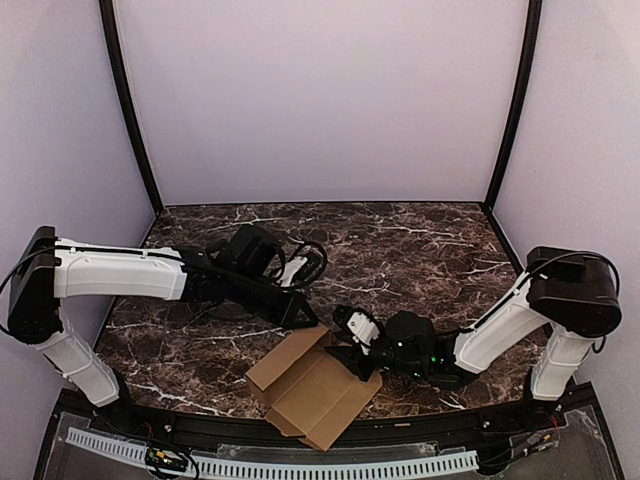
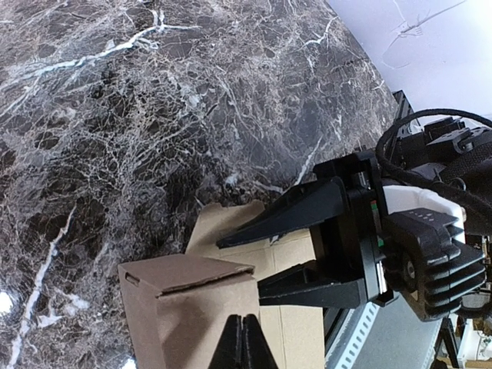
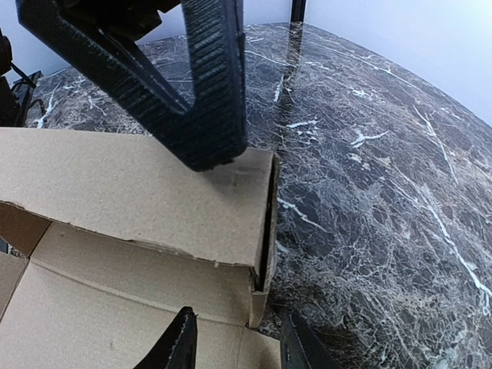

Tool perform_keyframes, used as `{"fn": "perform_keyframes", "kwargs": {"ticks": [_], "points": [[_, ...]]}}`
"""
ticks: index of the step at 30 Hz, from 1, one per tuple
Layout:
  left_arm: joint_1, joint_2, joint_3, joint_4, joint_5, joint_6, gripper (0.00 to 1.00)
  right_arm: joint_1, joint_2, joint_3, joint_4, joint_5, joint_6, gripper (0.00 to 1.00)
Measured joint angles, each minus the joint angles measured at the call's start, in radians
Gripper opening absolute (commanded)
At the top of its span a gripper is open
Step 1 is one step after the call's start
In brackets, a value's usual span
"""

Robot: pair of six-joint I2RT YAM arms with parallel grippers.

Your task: Fold the paper box

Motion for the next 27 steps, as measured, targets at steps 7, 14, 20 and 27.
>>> {"fn": "perform_keyframes", "kwargs": {"ticks": [7,14,20,27], "points": [[0.0,0.008,0.0,0.01,-0.041,-0.001,0.01,0.0,0.023,0.02,0.006,0.01,-0.011,0.26],[0.0,0.021,-0.015,0.014,-0.066,-0.004,0.01,0.0,0.047,0.052,0.009,0.026,-0.03,0.14],[0.0,0.021,-0.022,0.019,-0.072,-0.005,0.01,0.0,0.06,0.064,0.015,0.027,-0.04,0.03],[0.0,0.021,-0.028,0.034,-0.072,-0.012,0.01,0.0,0.075,0.082,0.014,0.026,-0.04,0.04]]}}
